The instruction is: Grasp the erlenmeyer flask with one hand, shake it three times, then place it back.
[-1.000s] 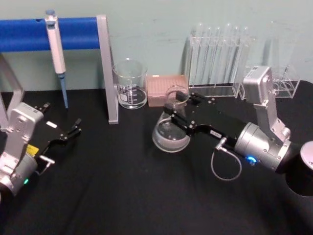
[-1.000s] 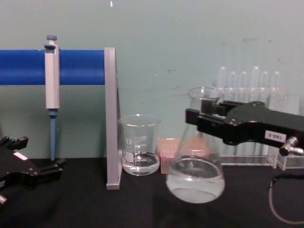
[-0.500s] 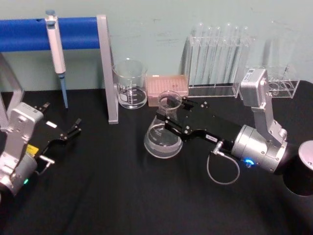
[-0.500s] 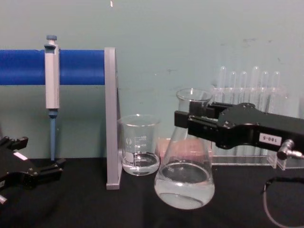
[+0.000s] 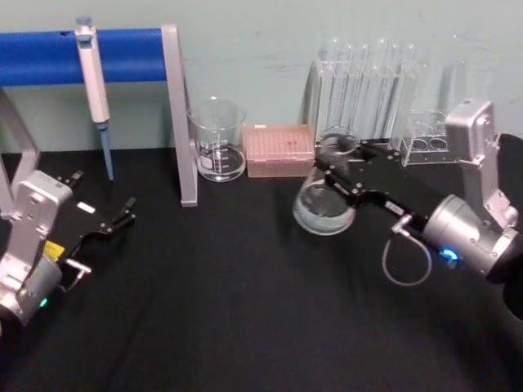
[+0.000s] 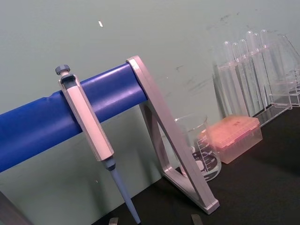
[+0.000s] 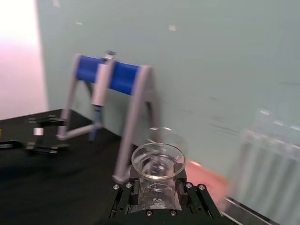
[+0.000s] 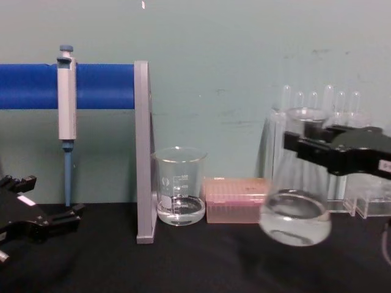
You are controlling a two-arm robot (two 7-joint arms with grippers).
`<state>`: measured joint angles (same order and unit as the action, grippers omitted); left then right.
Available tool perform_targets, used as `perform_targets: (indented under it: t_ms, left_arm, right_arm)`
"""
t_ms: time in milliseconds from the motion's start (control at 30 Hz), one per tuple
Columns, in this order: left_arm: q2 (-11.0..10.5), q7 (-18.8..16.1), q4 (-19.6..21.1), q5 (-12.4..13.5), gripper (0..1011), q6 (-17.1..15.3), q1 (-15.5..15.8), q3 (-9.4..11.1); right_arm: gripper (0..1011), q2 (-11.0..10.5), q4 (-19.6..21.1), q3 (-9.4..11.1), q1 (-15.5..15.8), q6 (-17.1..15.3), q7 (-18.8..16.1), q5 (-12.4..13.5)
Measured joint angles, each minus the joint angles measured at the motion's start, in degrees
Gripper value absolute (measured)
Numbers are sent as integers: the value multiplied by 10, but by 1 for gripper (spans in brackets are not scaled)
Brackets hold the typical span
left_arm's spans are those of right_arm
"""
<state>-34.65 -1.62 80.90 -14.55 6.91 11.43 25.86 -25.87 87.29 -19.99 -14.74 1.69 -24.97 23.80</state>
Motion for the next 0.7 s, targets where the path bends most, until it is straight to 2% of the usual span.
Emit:
perform_targets:
  t_ms: [367,567,700]
  left_arm:
    - [0,0,0,0,1001,0,0,0]
    - [0,0,0,0,1001,0,0,0]
    - [0,0,0,0,1001,0,0,0]
  right_arm:
    - [449,-2,-1,50,22,-18,61,-21]
    - [449,3,1,66,30,-26,72,-30]
    - [449,7,1,70,31,-28,68,-34]
